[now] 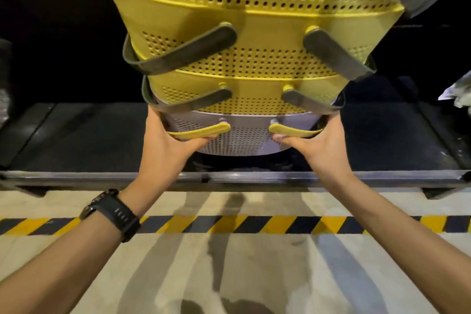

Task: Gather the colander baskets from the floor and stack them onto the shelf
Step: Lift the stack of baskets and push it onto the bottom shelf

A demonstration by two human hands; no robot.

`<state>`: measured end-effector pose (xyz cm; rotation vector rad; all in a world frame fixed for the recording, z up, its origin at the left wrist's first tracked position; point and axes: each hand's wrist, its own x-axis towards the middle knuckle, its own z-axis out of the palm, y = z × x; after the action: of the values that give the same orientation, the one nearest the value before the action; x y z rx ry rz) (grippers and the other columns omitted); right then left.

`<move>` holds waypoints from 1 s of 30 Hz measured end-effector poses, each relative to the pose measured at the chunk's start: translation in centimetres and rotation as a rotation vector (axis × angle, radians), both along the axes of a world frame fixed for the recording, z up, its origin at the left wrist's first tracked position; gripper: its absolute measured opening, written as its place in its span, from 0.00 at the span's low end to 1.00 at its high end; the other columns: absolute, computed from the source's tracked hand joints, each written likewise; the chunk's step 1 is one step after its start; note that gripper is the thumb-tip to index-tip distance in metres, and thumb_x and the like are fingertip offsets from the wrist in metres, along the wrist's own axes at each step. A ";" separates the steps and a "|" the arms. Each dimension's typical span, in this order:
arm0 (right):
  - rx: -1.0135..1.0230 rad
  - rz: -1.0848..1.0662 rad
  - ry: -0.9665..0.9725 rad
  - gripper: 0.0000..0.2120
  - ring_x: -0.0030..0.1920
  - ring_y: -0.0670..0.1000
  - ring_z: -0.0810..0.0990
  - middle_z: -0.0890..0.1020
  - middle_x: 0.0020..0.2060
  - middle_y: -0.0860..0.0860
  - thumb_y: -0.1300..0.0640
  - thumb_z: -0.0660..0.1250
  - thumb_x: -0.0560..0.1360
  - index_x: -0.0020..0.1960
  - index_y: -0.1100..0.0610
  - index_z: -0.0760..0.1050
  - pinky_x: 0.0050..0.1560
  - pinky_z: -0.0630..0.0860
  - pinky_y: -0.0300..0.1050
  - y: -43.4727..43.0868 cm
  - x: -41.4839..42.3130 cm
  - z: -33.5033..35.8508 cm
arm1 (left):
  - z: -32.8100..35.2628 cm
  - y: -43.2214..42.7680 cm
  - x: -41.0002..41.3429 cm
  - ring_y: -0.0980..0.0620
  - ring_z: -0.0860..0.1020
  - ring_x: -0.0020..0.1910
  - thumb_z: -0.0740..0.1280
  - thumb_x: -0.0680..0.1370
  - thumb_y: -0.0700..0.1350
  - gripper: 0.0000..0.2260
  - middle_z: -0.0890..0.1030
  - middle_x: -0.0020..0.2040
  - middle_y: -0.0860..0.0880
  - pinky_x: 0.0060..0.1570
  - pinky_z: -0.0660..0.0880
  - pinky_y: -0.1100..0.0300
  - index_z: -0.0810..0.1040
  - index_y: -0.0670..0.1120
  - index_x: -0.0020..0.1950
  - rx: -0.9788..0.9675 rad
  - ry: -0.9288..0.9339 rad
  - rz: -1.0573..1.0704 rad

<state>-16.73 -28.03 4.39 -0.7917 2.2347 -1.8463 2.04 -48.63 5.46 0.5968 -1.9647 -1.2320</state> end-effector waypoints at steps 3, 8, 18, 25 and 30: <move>-0.001 -0.012 0.003 0.43 0.61 0.33 0.74 0.78 0.60 0.41 0.50 0.85 0.57 0.66 0.51 0.68 0.53 0.69 0.20 -1.0 -0.7 -2.1 | -1.9 -1.1 -0.8 0.66 0.72 0.66 0.83 0.63 0.54 0.42 0.74 0.66 0.63 0.63 0.71 0.70 0.65 0.57 0.71 -0.005 -0.006 -0.014; 0.003 -0.024 -0.019 0.44 0.62 0.35 0.75 0.78 0.62 0.42 0.49 0.85 0.57 0.68 0.51 0.68 0.57 0.72 0.25 -1.8 -1.2 -4.4 | -3.8 -2.3 -1.8 0.68 0.74 0.63 0.83 0.63 0.54 0.40 0.75 0.62 0.69 0.57 0.72 0.74 0.66 0.62 0.68 0.007 -0.022 -0.044; 0.063 -0.025 -0.019 0.50 0.64 0.42 0.76 0.78 0.63 0.43 0.42 0.83 0.53 0.70 0.51 0.66 0.64 0.75 0.38 -2.4 -1.4 -5.7 | -6.9 -3.4 -2.4 0.65 0.75 0.65 0.83 0.64 0.52 0.42 0.76 0.66 0.61 0.59 0.72 0.73 0.66 0.56 0.73 0.052 -0.028 -0.057; 0.102 -0.001 -0.006 0.49 0.63 0.37 0.74 0.77 0.64 0.42 0.46 0.84 0.56 0.72 0.50 0.65 0.55 0.70 0.21 -3.2 -2.1 -5.8 | -8.2 -3.6 -2.3 0.62 0.77 0.64 0.82 0.64 0.50 0.42 0.79 0.64 0.60 0.56 0.73 0.73 0.66 0.52 0.73 0.121 0.017 -0.063; 0.088 0.002 -0.014 0.50 0.58 0.24 0.70 0.73 0.60 0.32 0.45 0.83 0.56 0.72 0.48 0.63 0.51 0.66 0.17 -3.2 -2.0 -5.9 | -8.5 -4.0 -2.5 0.65 0.76 0.63 0.81 0.66 0.44 0.41 0.78 0.63 0.64 0.54 0.72 0.76 0.65 0.52 0.74 0.121 -0.005 -0.078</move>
<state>-18.73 -31.27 -1.49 -0.7636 2.2875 -1.7331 -0.42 -52.58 -2.99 0.5883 -1.9436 -1.4072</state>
